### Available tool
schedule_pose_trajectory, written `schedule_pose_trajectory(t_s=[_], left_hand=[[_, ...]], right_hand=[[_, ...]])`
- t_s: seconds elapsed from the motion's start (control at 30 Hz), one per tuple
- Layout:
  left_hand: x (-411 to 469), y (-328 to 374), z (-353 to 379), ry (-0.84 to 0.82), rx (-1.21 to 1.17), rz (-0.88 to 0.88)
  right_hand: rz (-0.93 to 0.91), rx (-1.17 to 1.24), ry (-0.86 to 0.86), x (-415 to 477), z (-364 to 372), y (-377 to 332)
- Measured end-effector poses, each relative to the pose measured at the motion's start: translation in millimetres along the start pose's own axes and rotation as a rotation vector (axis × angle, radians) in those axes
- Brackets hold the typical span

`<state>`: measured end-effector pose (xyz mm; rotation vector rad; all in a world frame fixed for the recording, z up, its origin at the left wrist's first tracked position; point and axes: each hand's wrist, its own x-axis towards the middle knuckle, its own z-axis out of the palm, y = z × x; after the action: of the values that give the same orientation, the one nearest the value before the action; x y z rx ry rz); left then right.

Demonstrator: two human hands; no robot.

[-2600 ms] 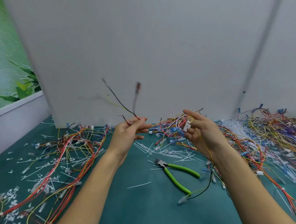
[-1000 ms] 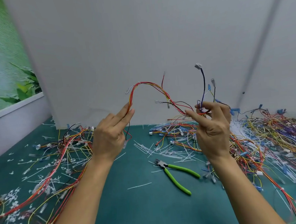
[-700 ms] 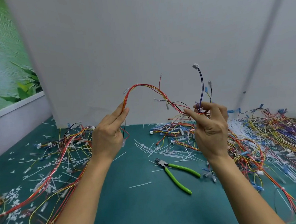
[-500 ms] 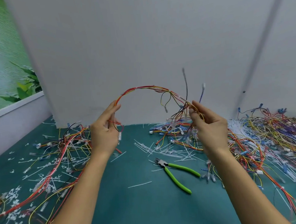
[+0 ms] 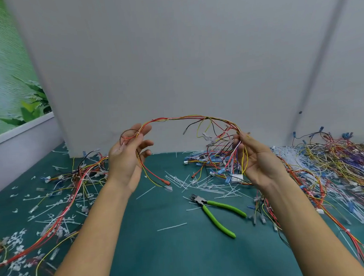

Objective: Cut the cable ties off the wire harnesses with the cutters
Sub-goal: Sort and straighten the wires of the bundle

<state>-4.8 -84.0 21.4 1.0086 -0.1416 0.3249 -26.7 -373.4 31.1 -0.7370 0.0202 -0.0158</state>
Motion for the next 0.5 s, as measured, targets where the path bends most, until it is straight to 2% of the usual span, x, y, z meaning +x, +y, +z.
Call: schedule_pose_trajectory(t_s=[0.2,0.3,0.43,0.5], left_hand=[[-6,9,4,-0.117,-0.038,-0.072],[-13,15,6,-0.311,-0.120,-0.111],[-22,23,-1,-0.658,-0.250,-0.265],[-23,23,1,-0.676,-0.216,-0.330]], right_hand=[[-0.003,-0.041,0.006,-2,-3,-3],[-0.039,-0.092,-0.002,-1,-6,-4],[-0.117,-0.209,-0.015,0,-8,-3],[-0.134,-0.237,-0.004,0,-9,-3]])
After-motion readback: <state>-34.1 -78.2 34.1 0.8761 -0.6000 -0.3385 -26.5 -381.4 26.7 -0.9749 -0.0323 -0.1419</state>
